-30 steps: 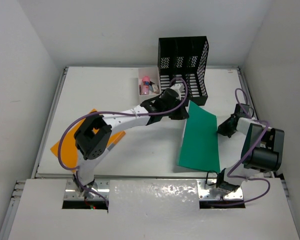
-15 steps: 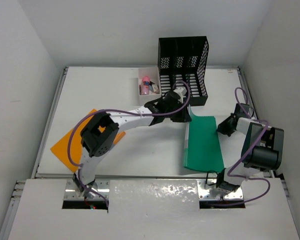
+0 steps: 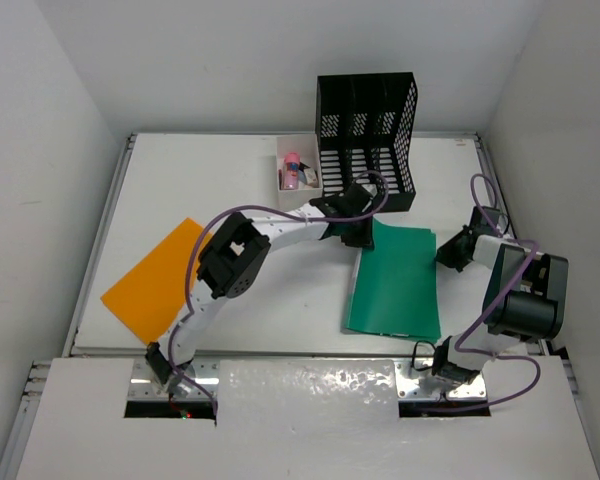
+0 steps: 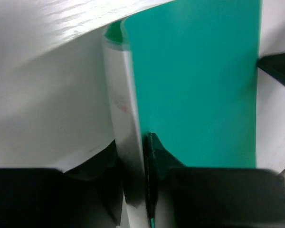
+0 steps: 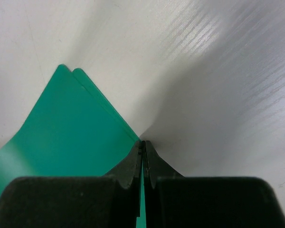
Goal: Organize the desk
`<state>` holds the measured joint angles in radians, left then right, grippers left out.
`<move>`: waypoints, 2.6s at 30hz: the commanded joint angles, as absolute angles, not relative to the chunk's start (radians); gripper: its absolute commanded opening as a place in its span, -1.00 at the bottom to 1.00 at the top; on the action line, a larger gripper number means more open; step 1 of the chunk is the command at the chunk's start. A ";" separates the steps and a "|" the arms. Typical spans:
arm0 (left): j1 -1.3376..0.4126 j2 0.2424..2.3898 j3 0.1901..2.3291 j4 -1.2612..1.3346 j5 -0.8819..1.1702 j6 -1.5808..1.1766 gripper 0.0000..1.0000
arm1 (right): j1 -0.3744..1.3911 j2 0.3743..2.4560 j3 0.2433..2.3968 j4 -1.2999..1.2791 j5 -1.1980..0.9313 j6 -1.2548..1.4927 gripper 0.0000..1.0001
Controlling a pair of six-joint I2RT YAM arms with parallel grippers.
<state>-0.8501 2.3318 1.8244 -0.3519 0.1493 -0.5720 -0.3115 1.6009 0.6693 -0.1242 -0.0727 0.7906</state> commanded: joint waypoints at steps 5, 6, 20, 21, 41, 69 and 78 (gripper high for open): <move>-0.871 2.300 1.917 -0.377 0.239 -0.548 -1.00 | -0.285 1.663 0.620 -0.293 -0.146 0.787 -1.00; -0.871 2.284 1.934 -0.388 0.227 -0.520 -1.00 | -0.285 1.655 0.627 -0.296 -0.153 0.775 -1.00; -0.870 2.059 1.982 -0.509 0.396 -0.405 -1.00 | -0.285 1.209 0.684 -0.443 0.083 0.733 0.17; -0.871 2.034 1.983 -0.500 0.393 -0.406 -1.00 | -0.285 1.189 0.681 -0.448 0.096 0.733 0.28; -0.821 1.744 2.157 -0.144 -0.670 -0.082 -1.00 | -0.285 1.092 0.658 -0.431 -0.061 0.709 0.54; -0.807 1.967 1.890 0.506 -0.911 0.242 -1.00 | -0.285 1.138 0.637 -0.419 -0.075 0.706 0.54; -0.807 2.017 1.805 0.690 -0.874 0.235 -1.00 | -0.284 1.101 0.597 -0.402 -0.075 0.706 0.54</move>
<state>-0.8165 2.0201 1.7981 0.5243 -0.8925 0.2283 -0.2855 1.1275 0.6041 -0.4412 -0.0639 0.7101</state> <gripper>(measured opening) 0.084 0.767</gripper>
